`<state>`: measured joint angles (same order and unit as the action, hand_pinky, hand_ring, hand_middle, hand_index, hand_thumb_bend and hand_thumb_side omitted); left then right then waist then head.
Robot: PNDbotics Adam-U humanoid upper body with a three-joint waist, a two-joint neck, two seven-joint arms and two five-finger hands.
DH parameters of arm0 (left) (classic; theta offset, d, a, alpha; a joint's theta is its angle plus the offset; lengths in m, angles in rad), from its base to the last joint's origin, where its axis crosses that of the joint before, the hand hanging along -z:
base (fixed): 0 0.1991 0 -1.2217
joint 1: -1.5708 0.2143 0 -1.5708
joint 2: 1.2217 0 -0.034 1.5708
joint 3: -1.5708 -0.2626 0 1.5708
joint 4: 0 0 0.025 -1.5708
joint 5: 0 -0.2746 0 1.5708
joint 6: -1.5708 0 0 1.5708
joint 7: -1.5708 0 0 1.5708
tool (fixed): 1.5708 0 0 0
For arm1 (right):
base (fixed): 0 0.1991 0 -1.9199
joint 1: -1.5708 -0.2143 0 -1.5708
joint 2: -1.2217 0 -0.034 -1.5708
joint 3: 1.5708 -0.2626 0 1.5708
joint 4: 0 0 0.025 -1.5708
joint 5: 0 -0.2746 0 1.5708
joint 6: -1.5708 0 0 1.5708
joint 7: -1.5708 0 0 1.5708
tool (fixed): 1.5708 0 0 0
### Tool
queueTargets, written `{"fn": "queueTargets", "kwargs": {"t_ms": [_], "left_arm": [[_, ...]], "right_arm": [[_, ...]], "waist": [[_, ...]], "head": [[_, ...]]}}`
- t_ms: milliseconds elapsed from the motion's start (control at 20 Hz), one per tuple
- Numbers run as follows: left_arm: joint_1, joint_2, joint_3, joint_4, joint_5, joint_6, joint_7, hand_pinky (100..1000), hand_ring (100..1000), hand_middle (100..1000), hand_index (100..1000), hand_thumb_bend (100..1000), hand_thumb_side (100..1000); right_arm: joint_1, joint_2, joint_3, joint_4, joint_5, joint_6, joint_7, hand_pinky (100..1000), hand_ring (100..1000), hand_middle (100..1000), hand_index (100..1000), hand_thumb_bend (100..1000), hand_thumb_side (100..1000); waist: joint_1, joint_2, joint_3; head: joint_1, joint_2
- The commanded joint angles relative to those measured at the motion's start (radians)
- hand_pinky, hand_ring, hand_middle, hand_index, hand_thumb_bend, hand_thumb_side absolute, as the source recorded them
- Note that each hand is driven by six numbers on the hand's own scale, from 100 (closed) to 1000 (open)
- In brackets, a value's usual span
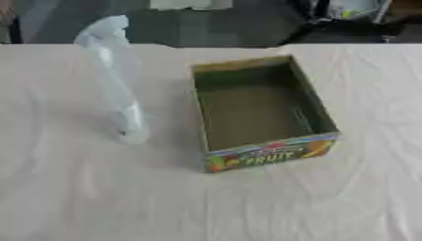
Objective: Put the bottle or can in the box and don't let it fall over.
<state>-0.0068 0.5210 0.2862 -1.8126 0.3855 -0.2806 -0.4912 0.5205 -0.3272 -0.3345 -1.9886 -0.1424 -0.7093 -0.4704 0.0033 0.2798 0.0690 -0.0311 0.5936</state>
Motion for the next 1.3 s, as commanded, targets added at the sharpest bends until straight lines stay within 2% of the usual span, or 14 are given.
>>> {"fn": "queueTargets", "kwargs": {"t_ms": [50,250,750,1300], "left_arm": [[-0.003,0.031,0.005,-0.019,0.006,0.0,0.0,1000,1000,1000,887,771,456],[-0.003,0.031,0.003,-0.02,0.005,-0.002,-0.003,1000,1000,1000,887,772,458],[-0.015,0.046,-0.017,-0.02,-0.012,-0.014,-0.031,1000,1000,1000,888,785,472],[-0.064,0.072,-0.05,0.018,-0.019,-0.01,-0.077,1000,1000,1000,887,781,472]], "right_arm": [[0.003,-0.01,0.004,-0.011,0.034,-0.038,-0.022,972,1000,1000,958,100,512],[0.001,-0.009,0.015,-0.011,0.06,-0.051,-0.039,972,1000,1000,959,100,511],[-0.006,-0.004,0.029,-0.011,0.084,-0.039,-0.055,973,1000,1000,960,100,511],[-0.006,-0.007,0.034,-0.011,0.087,-0.04,-0.056,973,1000,1000,960,100,508]], "waist": [[0.002,-0.009,-0.001],[0.003,-0.007,0.0],[0.004,-0.003,0.001],[0.0,-0.003,-0.005]], "head": [[-0.001,-0.011],[-0.002,-0.009],[0.0,-0.014],[0.004,-0.017]]}}
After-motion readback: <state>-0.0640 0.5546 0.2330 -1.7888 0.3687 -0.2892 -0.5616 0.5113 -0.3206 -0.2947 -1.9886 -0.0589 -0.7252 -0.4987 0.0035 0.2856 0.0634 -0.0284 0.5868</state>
